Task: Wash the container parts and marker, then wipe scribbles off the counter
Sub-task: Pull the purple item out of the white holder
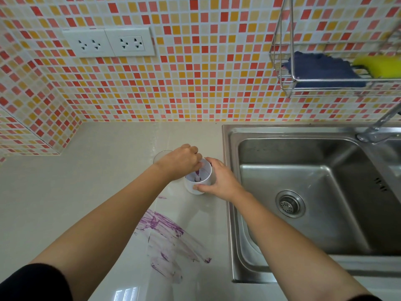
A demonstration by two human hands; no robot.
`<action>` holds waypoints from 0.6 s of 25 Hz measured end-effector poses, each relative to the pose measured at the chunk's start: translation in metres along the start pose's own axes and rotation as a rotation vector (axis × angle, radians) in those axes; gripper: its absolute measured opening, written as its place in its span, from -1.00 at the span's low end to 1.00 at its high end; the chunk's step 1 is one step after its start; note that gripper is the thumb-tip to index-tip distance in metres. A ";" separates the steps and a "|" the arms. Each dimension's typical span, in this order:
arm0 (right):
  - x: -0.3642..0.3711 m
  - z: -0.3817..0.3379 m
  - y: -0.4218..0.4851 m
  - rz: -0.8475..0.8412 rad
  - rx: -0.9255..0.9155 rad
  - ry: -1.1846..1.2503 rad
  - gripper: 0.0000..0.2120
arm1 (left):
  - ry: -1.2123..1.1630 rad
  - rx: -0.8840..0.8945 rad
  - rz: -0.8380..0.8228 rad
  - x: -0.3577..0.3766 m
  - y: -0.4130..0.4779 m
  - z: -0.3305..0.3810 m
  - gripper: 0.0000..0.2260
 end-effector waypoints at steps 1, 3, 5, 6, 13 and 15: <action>0.000 0.000 0.000 0.000 -0.001 0.000 -0.21 | -0.164 -0.072 0.070 -0.001 0.000 -0.002 -0.78; 0.000 0.001 0.000 -0.008 0.002 -0.004 -0.22 | -0.493 -0.217 0.124 -0.001 -0.002 -0.007 -0.71; 0.002 0.002 0.001 -0.016 0.011 0.003 -0.20 | -0.588 -0.229 0.128 0.000 -0.003 -0.011 -0.71; 0.003 0.003 0.001 -0.019 0.014 0.005 -0.18 | -0.591 -0.215 0.121 0.000 -0.004 -0.013 -0.73; 0.008 0.008 0.002 -0.011 0.018 0.011 -0.16 | -0.549 -0.226 0.167 0.008 0.000 -0.006 -0.73; 0.009 0.008 0.003 -0.009 0.021 0.013 -0.14 | -0.510 -0.221 0.163 0.008 0.001 -0.007 -0.73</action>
Point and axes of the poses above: each hand's wrist, its own y-axis towards the middle knuckle, its own x-axis out of the palm, z = x × y, the point moved 2 cm from there along y, towards the middle knuckle, and after that the axes turned 11 degrees about -y, right-handed, at the moved point
